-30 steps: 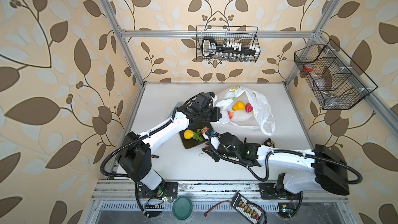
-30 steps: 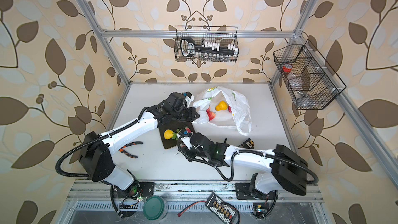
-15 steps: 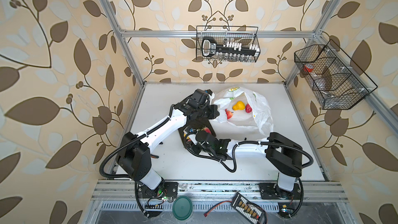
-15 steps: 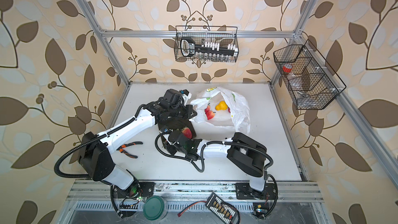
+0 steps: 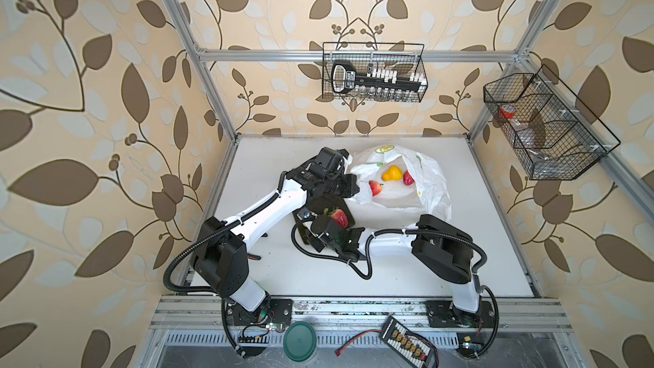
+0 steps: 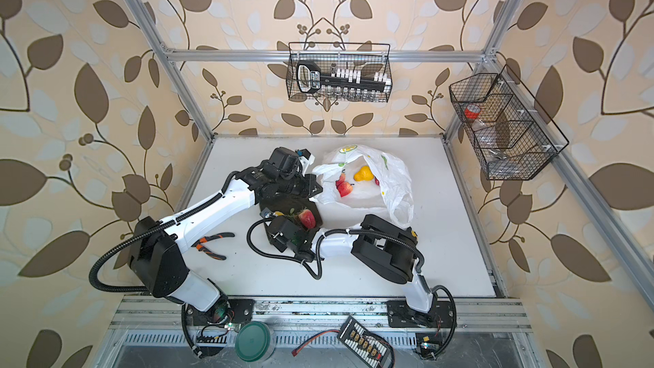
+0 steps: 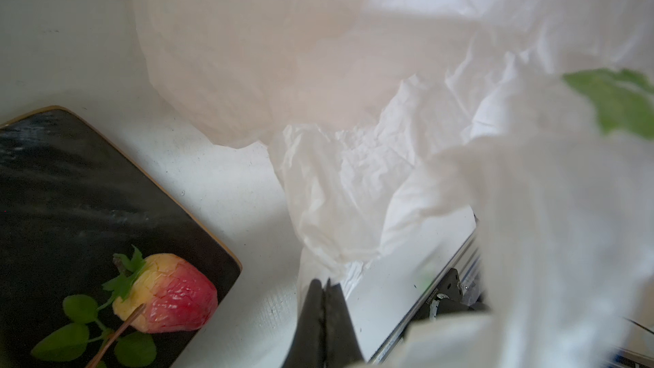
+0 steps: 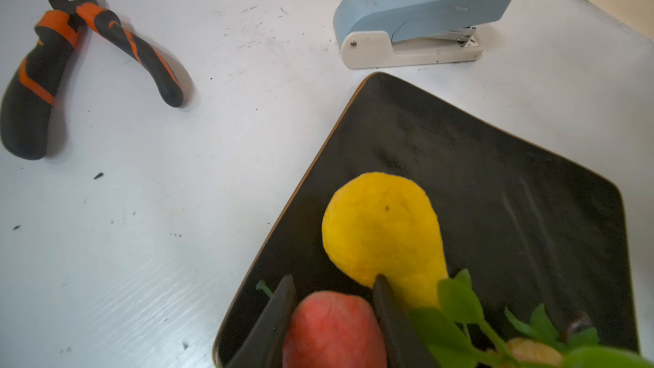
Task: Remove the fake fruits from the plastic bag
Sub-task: 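Lift the peach out of the bag and carry it over the black pad, then lower the peach onto the black pad and open the right gripper, then move the open right gripper back into the bag opening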
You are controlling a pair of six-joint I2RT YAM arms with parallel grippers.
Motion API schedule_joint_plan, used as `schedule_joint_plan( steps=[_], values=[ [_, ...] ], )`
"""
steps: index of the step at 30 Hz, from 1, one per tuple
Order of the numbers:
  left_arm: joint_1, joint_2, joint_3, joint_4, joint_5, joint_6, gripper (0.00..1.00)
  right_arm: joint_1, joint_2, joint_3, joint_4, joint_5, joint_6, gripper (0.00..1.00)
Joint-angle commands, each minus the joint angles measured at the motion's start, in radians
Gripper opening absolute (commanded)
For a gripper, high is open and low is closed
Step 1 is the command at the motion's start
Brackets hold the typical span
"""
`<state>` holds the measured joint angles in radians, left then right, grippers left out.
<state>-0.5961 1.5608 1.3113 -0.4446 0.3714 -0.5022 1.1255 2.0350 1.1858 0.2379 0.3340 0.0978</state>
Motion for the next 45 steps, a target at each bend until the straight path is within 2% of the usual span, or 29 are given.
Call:
schedule_joint_plan(
  steps=[1, 5, 9, 17, 22, 27, 32, 34, 36, 41, 45],
  values=[
    [0.0, -0.027, 0.042, 0.0, 0.027, 0.018, 0.0, 0.005, 0.027, 0.019, -0.011, 0.017, -0.004, 0.4],
    [0.001, -0.025, 0.044, 0.001, 0.032, 0.018, 0.0, 0.005, -0.001, -0.009, 0.021, 0.01, -0.004, 0.55],
    [0.0, -0.024, 0.047, 0.003, 0.031, 0.017, 0.0, 0.009, -0.061, -0.05, 0.051, -0.008, -0.019, 0.59],
    [0.0, -0.022, 0.049, 0.006, 0.031, 0.016, 0.0, 0.057, -0.318, -0.282, 0.13, -0.091, -0.075, 0.57],
    [0.001, -0.025, 0.051, 0.007, 0.029, 0.013, 0.0, 0.074, -0.55, -0.419, 0.036, -0.081, -0.007, 0.5],
    [0.001, -0.03, 0.047, 0.013, 0.023, 0.007, 0.0, 0.074, -0.839, -0.497, -0.156, 0.048, 0.094, 0.43],
    [0.001, -0.026, 0.048, 0.014, 0.031, 0.004, 0.0, 0.061, -0.98, -0.463, -0.327, 0.255, 0.066, 0.42],
    [-0.001, -0.027, 0.048, 0.011, 0.031, 0.006, 0.0, 0.029, -0.99, -0.44, -0.356, 0.305, 0.016, 0.42],
    [0.001, -0.028, 0.048, 0.005, 0.031, 0.009, 0.0, -0.039, -0.984, -0.418, -0.375, 0.306, -0.02, 0.41],
    [0.0, -0.044, 0.031, 0.009, 0.021, 0.006, 0.0, -0.25, -0.906, -0.38, -0.381, 0.202, -0.047, 0.39],
    [0.0, -0.048, 0.022, 0.009, 0.017, -0.002, 0.0, -0.362, -0.78, -0.328, -0.378, 0.144, -0.023, 0.37]
  ],
)
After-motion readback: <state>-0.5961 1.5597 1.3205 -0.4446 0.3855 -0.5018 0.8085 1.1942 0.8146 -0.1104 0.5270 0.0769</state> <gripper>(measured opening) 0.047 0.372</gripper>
